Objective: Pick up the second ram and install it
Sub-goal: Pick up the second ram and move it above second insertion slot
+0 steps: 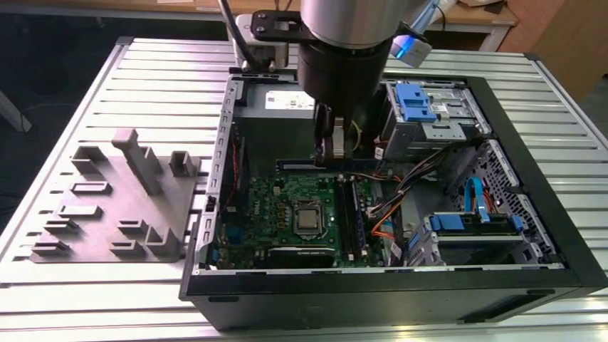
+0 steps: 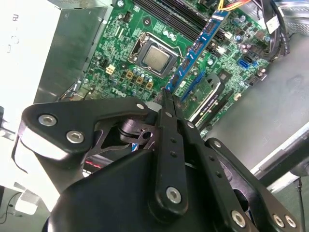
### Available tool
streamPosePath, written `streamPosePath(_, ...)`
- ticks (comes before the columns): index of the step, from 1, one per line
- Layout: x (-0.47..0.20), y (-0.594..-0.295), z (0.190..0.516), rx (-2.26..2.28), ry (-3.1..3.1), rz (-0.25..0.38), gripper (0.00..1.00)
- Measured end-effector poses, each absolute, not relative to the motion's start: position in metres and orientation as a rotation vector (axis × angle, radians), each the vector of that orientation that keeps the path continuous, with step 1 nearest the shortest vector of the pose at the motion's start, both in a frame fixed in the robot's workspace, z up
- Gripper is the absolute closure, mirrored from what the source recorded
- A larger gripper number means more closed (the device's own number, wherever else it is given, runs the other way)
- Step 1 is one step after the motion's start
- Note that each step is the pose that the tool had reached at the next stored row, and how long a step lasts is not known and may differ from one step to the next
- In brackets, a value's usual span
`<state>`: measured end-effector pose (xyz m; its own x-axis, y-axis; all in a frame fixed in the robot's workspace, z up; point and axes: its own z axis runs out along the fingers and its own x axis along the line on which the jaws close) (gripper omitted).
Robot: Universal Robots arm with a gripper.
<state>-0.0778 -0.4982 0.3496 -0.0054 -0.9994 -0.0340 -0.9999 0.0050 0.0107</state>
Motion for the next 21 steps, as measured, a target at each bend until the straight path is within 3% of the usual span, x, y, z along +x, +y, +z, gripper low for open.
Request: streamPosePath(21, -0.078, -0.485, 0.324, -2.205, 2.217, 0.054, 0.92)
